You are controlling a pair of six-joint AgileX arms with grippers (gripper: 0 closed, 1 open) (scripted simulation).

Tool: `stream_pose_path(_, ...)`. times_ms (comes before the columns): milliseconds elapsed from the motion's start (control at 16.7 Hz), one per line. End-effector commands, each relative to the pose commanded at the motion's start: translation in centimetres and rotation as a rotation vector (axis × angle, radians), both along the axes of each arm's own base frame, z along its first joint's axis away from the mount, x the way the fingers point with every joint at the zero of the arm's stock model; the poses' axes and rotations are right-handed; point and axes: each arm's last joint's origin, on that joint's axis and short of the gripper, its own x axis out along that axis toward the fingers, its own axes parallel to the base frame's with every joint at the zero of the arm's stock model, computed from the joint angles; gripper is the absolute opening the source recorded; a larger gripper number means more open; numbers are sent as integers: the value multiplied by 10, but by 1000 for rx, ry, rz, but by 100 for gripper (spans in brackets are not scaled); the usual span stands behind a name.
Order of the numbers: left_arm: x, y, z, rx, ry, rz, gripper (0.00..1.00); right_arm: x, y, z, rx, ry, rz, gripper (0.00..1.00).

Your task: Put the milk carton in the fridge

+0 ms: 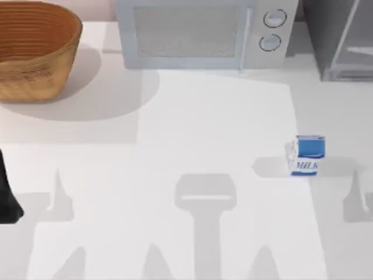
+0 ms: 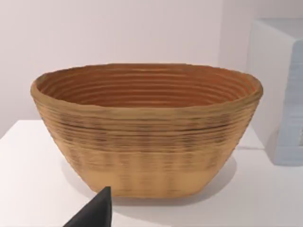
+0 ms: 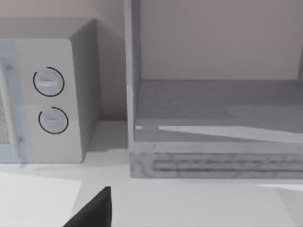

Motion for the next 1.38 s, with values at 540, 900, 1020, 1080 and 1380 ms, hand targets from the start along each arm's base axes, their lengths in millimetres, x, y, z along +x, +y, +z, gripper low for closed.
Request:
stream_pose_path(540,0,0,0,0,0,0,100,13,5,-3,8,81,-7,100)
stream_pose_path(900,0,0,0,0,0,0,100,42,21,2,22,124,-16,100)
stream_pose_path(1020,0,0,0,0,0,0,100,55,30,0,25,136,-17,100)
stream_pose_path(1080,0,0,0,0,0,0,100,62,35,-1,26,141,-18,100)
stream_pose_path(1380,0,0,0,0,0,0,100,92,67,-21,27,162,-19,100)
